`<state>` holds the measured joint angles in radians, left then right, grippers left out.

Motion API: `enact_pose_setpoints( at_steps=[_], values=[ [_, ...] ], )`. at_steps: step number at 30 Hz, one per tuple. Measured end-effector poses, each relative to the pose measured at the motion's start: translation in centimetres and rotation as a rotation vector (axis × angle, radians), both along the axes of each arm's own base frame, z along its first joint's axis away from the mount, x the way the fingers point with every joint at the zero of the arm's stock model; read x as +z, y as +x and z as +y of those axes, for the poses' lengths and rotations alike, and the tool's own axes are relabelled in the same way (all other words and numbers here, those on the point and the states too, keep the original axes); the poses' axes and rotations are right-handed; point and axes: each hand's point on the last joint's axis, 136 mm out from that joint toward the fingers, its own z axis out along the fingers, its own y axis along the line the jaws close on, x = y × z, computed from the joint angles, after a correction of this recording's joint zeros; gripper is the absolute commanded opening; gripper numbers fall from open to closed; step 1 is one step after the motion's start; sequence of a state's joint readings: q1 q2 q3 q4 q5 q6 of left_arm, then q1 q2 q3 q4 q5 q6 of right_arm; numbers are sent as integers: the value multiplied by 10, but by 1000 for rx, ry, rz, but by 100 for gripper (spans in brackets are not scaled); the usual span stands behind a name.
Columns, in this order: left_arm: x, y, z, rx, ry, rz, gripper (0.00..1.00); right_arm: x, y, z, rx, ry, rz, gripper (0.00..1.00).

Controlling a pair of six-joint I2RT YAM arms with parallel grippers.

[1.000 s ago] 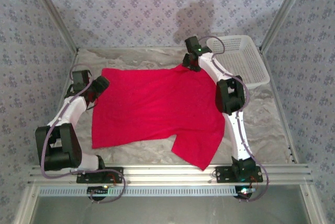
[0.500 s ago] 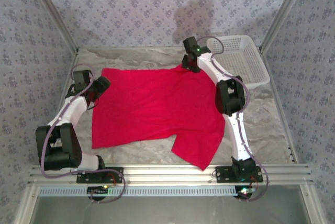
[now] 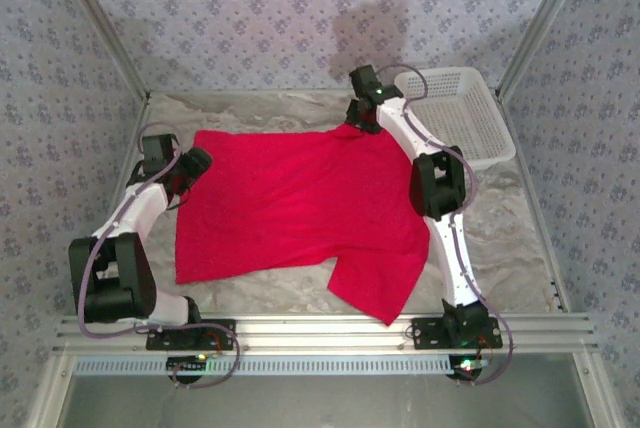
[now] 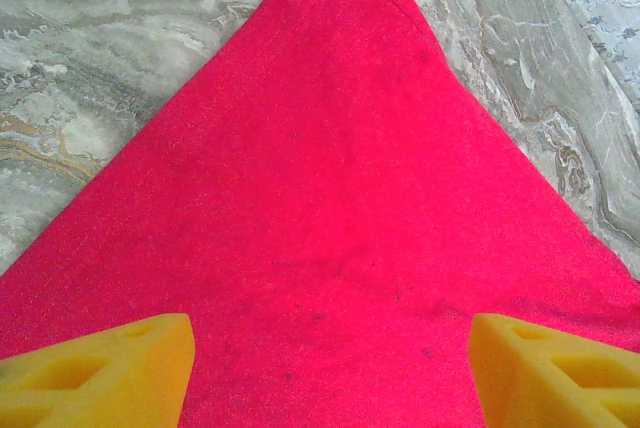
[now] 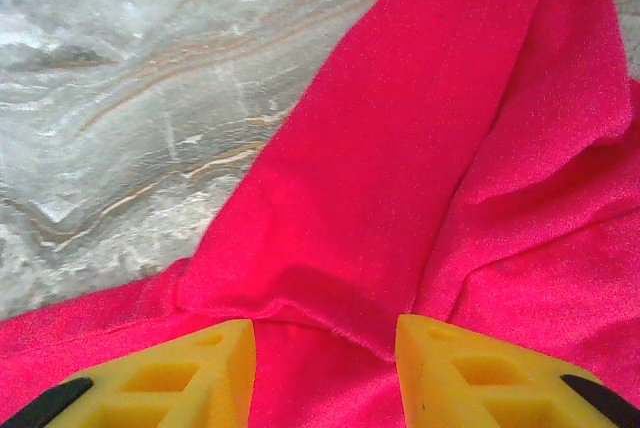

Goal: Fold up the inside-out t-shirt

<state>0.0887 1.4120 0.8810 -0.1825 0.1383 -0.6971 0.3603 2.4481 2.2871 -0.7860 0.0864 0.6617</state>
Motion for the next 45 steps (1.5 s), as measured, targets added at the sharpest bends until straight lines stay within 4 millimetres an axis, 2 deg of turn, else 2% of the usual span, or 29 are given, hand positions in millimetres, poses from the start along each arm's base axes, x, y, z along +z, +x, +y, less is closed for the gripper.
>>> enact_pose_setpoints(
  at_steps=[5,10,12,17,26,28,37,45],
  values=[
    [-1,0,-3,-6,-1,3,72,-20,0,-2,-4,1,35,41],
    [-2,0,-4,-11,0,5,71,-23,1,-2,-9,14,37,29],
    [-2,0,-4,-11,0,4,70,-22,2,-1,-9,17,33,28],
    [-2,0,-4,-10,-1,5,70,-22,3,-3,-18,20,32,38],
    [-2,0,-4,-11,0,5,70,-37,-3,-6,-29,14,63,43],
    [-2,0,-4,-10,0,5,70,-40,-3,-6,-30,14,66,39],
    [-2,0,-4,-11,0,5,68,-49,-3,-9,-54,22,84,0],
    [-2,0,-4,-10,1,6,66,-49,-2,-11,-59,27,84,0]
  ],
)
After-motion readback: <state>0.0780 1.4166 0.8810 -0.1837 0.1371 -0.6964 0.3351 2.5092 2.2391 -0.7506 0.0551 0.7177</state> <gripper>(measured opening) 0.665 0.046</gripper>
